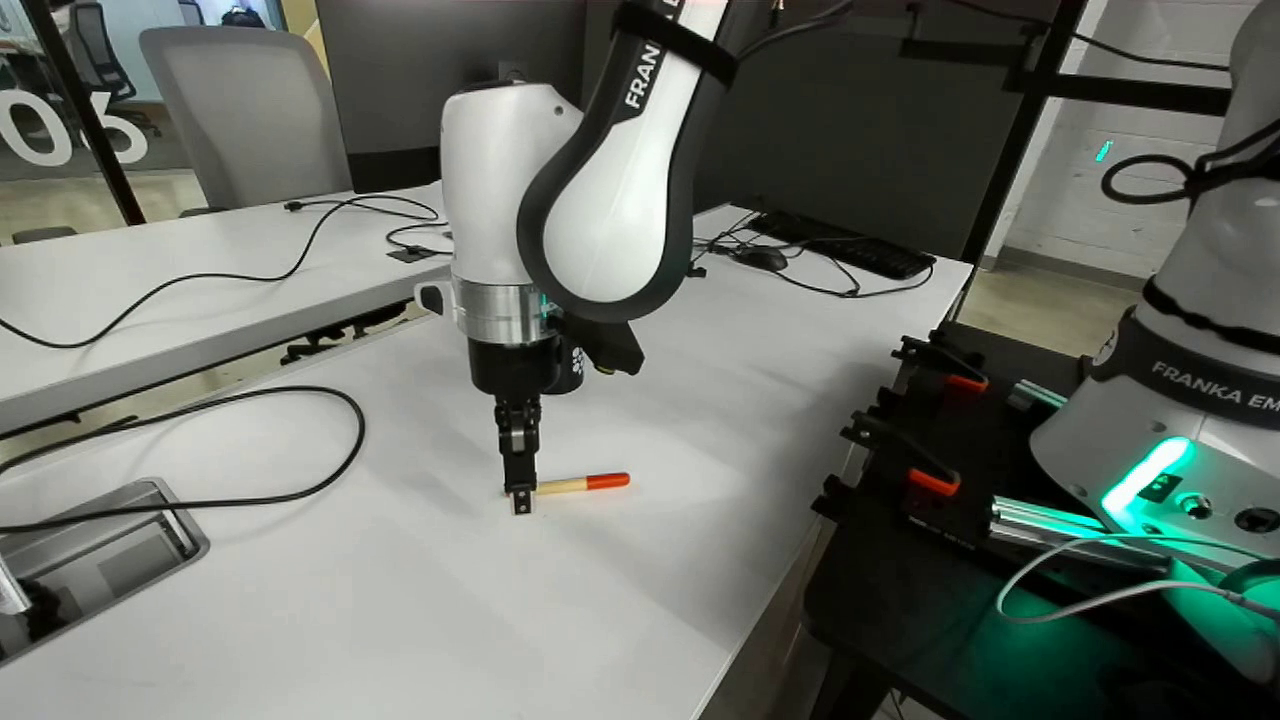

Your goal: Put the pen in the cup

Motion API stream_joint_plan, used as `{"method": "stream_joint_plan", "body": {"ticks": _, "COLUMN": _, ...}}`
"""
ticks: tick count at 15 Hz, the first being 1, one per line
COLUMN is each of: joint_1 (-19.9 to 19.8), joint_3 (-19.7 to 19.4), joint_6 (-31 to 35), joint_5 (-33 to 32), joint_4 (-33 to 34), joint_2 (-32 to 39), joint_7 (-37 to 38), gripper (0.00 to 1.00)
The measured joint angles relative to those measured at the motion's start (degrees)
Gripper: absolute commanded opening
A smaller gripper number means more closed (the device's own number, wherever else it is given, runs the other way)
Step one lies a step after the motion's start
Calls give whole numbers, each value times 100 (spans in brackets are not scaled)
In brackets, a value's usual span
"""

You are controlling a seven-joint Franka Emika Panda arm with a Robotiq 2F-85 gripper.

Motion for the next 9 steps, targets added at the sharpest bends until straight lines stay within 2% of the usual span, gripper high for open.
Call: {"method": "stream_joint_plan", "body": {"ticks": 9, "joint_1": 415, "joint_3": -525, "joint_6": 0, "joint_5": -222, "joint_4": 330, "joint_2": 272, "joint_7": 555, "gripper": 100}}
